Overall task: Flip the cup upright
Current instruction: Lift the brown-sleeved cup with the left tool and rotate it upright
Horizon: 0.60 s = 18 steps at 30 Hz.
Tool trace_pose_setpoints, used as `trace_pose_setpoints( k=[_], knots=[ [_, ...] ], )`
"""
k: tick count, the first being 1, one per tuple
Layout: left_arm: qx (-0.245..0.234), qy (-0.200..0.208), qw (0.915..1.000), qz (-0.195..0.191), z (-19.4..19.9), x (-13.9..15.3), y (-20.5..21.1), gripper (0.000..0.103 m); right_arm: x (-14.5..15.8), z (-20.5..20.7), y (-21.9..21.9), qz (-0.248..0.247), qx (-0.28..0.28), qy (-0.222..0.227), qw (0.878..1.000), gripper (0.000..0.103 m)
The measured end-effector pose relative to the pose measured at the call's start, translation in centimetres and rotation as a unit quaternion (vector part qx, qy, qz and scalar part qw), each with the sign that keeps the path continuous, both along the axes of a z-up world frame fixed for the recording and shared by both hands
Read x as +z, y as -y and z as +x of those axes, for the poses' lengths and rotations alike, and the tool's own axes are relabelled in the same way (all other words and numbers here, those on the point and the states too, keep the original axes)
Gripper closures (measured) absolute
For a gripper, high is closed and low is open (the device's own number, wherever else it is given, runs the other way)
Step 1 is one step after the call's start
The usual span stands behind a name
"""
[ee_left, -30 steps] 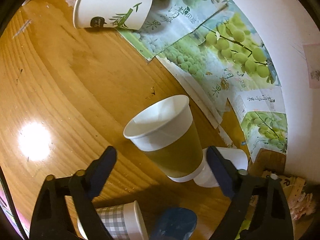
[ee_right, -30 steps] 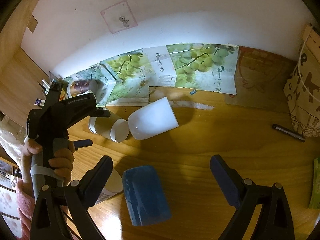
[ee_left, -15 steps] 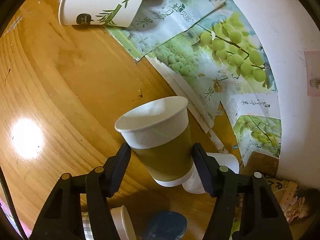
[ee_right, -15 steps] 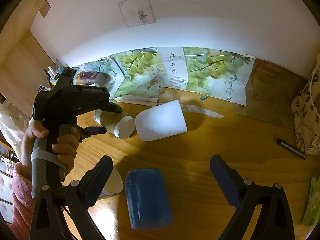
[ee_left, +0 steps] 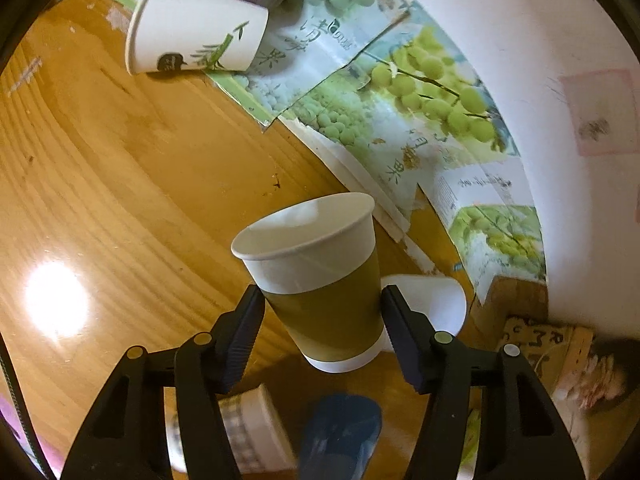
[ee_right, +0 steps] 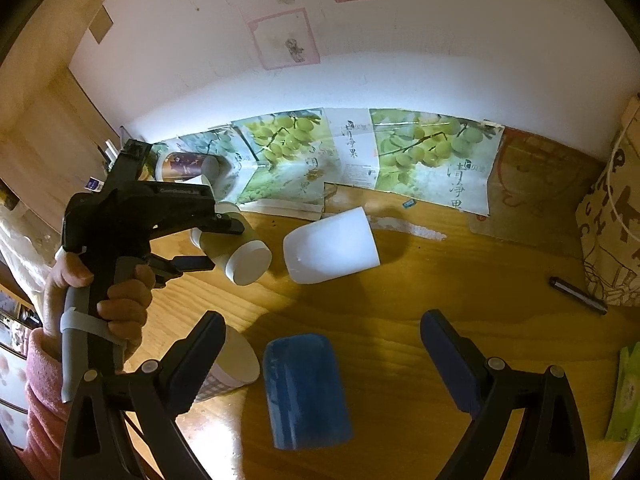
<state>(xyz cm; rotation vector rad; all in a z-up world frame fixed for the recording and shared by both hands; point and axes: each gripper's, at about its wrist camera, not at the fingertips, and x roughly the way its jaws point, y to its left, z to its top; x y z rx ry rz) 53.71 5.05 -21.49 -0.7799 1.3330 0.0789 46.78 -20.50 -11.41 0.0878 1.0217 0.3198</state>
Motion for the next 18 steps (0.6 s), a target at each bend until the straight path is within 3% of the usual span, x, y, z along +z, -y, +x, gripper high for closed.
trace_pose_setpoints(
  k=[18],
  knots=[
    [-0.104, 0.035, 0.9919, 0.063, -7.1, 6.9, -2.5, 0.039, 2.6, -7.3, -4.8, 0.023, 0.008, 0.027, 0.999, 0.005]
  ],
)
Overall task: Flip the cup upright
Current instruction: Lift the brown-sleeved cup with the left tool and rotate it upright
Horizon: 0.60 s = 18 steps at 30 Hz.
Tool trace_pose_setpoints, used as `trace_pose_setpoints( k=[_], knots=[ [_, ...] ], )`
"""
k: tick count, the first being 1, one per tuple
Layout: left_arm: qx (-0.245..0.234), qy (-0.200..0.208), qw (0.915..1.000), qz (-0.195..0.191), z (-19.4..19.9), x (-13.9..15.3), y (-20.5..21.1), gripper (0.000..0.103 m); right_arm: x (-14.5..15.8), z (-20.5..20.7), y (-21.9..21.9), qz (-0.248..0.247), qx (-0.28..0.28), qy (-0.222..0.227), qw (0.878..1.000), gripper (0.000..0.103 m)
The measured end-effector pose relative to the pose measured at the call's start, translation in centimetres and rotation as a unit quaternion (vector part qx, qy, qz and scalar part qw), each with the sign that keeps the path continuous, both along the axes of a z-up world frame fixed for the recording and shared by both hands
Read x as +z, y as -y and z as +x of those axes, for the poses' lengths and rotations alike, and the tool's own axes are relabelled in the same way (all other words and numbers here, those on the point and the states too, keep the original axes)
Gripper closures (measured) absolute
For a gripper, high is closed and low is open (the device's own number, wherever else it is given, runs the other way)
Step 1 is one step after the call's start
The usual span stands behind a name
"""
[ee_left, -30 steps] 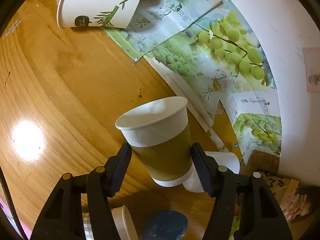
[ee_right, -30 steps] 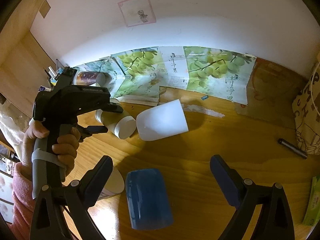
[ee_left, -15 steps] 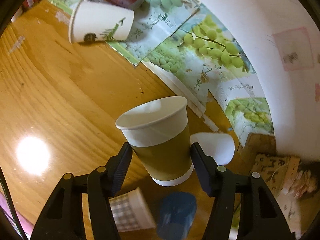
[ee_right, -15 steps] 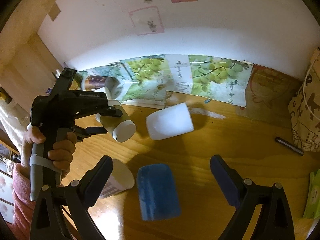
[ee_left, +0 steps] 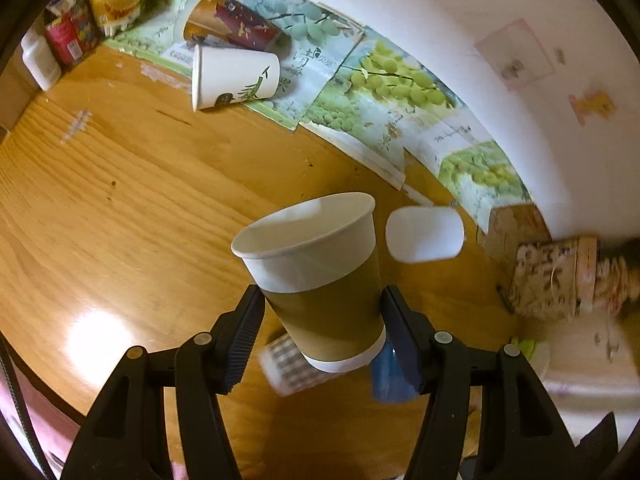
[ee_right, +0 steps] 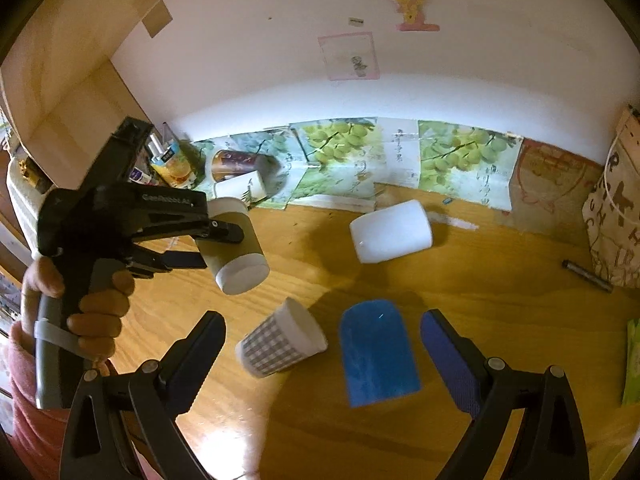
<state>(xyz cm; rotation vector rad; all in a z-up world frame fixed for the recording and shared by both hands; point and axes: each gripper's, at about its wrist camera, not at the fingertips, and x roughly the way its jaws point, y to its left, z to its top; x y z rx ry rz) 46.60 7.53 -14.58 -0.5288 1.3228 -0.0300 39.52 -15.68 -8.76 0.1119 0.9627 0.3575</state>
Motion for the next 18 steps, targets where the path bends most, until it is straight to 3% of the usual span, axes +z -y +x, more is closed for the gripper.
trace_pose_setpoints(
  k=[10, 18],
  knots=[
    [-0.093, 0.006, 0.9949, 0.040, -4.9, 1.4, -1.0, 0.039, 0.5, -6.1, -4.2, 0.006, -0.060, -0.013, 0.998, 0.005],
    [-0.171, 0.006, 0.9831, 0.065, -9.1, 1.4, -1.5, 0.039, 0.0, -11.6, -7.0, 0.017, -0.118, -0.031, 0.992, 0.005]
  ],
)
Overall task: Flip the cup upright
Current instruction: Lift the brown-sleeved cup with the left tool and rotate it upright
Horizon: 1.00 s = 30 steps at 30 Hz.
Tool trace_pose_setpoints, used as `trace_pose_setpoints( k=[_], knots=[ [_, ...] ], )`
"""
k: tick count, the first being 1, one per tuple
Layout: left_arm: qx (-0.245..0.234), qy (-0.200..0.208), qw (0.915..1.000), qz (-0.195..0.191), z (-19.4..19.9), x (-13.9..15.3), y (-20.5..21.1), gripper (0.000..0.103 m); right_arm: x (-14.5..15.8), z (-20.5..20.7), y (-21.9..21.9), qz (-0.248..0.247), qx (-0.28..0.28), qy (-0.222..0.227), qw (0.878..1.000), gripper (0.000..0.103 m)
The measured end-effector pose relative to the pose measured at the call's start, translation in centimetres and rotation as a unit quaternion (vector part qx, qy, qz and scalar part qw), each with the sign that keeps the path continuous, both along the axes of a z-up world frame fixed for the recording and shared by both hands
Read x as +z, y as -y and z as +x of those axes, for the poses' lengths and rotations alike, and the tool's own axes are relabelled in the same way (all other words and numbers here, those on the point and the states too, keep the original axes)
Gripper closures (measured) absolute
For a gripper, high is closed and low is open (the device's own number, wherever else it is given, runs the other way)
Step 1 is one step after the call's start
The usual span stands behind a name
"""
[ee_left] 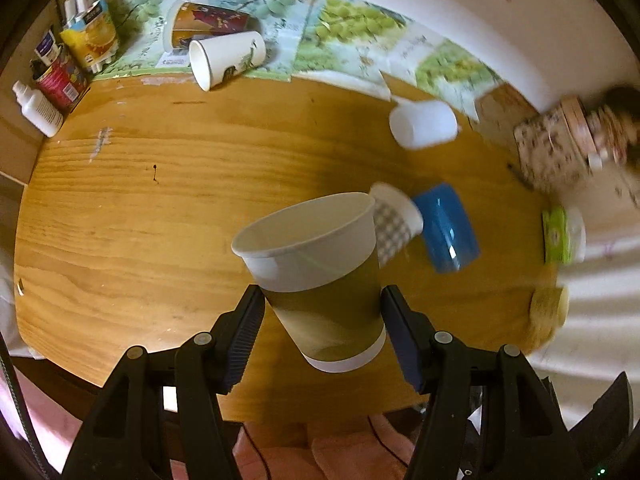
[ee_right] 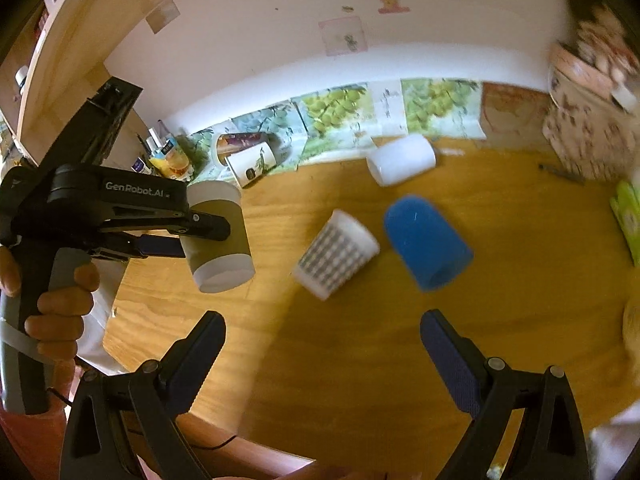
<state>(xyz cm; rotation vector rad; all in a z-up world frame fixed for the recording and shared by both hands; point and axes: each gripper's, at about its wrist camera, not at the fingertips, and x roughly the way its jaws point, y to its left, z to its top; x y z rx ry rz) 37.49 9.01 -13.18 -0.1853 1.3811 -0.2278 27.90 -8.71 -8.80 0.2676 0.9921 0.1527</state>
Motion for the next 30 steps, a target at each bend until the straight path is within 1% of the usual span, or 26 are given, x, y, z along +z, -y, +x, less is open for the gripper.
trace_pose_setpoints(
  k=[4, 5, 8, 12, 13, 17, 23, 28, 30],
  knots=[
    [-0.030, 0.000, 0.9995, 0.008, -1.8, -0.4, 0.0, 0.039, -0.1, -2.2, -0.9, 0.005, -0.015, -0.004, 1.000, 0.005],
    [-0.036, -0.001, 0.9993, 0.009, -2.4, -0.5, 0.0, 0.039, -0.1, -2.6, -1.1, 0.008, -0.011, -0.019, 1.000, 0.005],
    [-0.055, -0.012, 0.9983, 0.013, -3.8, -1.3, 0.1, 0.039, -0.1, -3.8, -1.5, 0.002, -0.015, -0.023, 1.000, 0.005],
    [-0.073, -0.025, 0.9968, 0.021, -5.0, -2.2, 0.5, 0.039, -0.1, -4.9, -1.5, -0.001, -0.023, -0.029, 0.999, 0.005],
    [-0.077, -0.028, 0.9964, 0.022, -5.2, -2.4, 0.6, 0.039, -0.2, -5.0, -1.4, 0.000, -0.022, -0.042, 0.999, 0.005],
    [-0.092, -0.039, 0.9946, 0.031, -5.8, -3.1, 1.4, 0.039, -0.7, -6.0, -1.1, -0.007, -0.025, -0.058, 0.998, 0.005],
    [-0.114, -0.055, 0.9911, 0.043, -6.6, -4.2, 3.7, 0.039, -1.7, -6.8, -0.2, -0.016, -0.018, -0.082, 0.996, 0.005],
    [-0.137, -0.068, 0.9865, 0.059, -6.9, -5.4, 6.7, 0.038, -2.8, -7.2, 1.2, -0.015, -0.011, -0.105, 0.994, 0.005],
    [-0.139, -0.077, 0.9853, 0.063, -6.9, -5.9, 7.8, 0.038, -3.2, -7.2, 1.8, -0.014, -0.010, -0.112, 0.994, 0.005]
  ],
)
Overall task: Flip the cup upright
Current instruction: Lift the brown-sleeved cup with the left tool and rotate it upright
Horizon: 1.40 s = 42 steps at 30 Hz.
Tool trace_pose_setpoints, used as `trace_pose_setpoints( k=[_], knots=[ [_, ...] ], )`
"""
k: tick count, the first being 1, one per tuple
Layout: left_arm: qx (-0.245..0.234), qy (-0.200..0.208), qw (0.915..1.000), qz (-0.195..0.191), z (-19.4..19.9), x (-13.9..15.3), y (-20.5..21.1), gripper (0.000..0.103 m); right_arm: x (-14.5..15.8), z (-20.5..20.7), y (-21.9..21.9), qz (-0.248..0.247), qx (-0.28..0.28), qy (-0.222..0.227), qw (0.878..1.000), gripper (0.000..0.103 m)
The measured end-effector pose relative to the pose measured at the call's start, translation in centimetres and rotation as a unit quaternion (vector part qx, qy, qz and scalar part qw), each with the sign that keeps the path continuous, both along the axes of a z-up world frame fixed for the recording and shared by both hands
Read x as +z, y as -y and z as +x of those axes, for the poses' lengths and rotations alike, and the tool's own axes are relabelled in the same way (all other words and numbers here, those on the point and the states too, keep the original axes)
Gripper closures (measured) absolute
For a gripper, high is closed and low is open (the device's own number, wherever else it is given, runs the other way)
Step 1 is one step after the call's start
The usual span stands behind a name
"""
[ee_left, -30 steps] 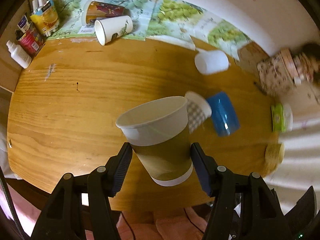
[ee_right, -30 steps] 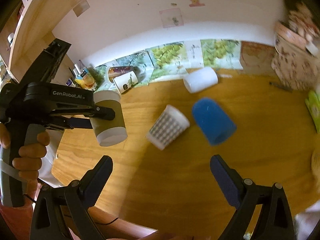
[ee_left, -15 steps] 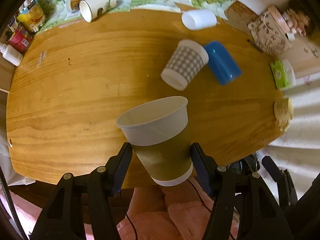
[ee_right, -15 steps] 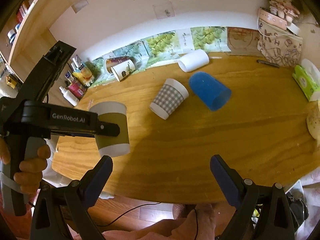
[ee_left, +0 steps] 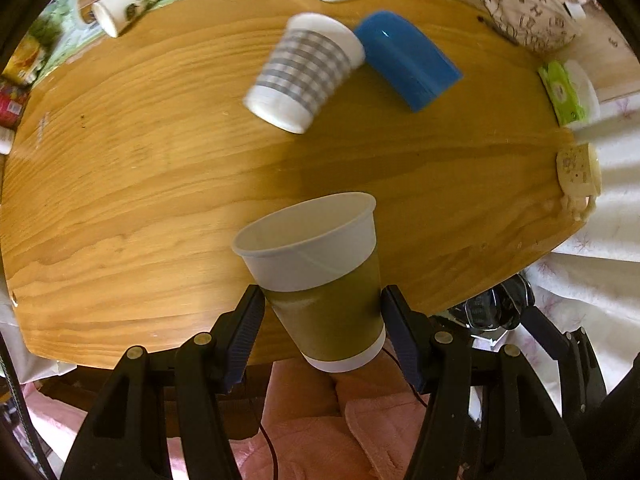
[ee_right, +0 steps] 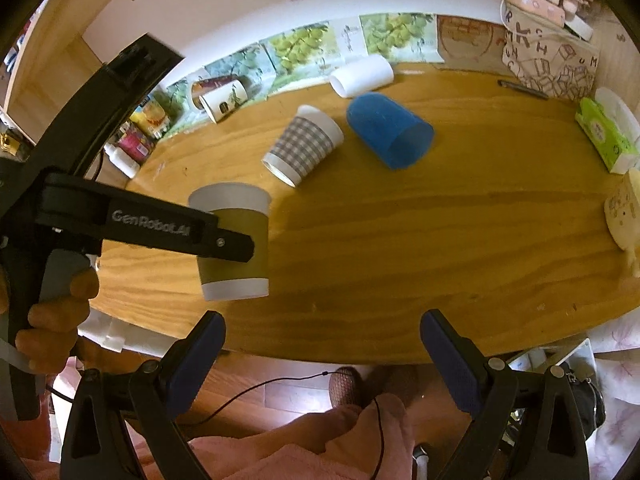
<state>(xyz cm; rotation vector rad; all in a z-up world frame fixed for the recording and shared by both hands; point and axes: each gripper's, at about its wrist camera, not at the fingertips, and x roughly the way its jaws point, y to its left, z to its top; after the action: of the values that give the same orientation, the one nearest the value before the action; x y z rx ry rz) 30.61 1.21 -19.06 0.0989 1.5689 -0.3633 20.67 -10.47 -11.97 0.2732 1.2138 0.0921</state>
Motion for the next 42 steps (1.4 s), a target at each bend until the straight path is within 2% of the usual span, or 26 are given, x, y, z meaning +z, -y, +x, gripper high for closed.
trace_pose_setpoints(
  k=[10, 20, 31, 35, 42],
  knots=[
    [-0.005, -0.032, 0.9993, 0.020, 0.4, -2.2, 4.7, 0.038, -2.2, 1.0, 3.9, 0.011, 0.021, -0.032, 0.999, 0.005],
    [0.006, -0.058, 0.9976, 0.038, 1.5, -3.6, 5.8, 0.037, -4.0, 2.6, 6.7, 0.033, 0.037, -0.053, 0.997, 0.005],
    [0.019, -0.065, 0.9963, 0.052, 2.1, -4.1, 7.4, 0.036, -4.8, 3.5, 8.0, 0.047, 0.069, -0.044, 0.996, 0.005],
    [0.025, -0.074, 0.9952, 0.059, 2.1, -4.7, 8.5, 0.028, -4.9, 3.6, 8.2, 0.051, 0.073, -0.042, 0.995, 0.005],
    [0.019, -0.071, 0.9955, 0.059, 1.1, -5.2, 8.5, 0.027, -4.8, 3.6, 8.2, 0.051, 0.080, -0.038, 0.995, 0.005]
  ],
)
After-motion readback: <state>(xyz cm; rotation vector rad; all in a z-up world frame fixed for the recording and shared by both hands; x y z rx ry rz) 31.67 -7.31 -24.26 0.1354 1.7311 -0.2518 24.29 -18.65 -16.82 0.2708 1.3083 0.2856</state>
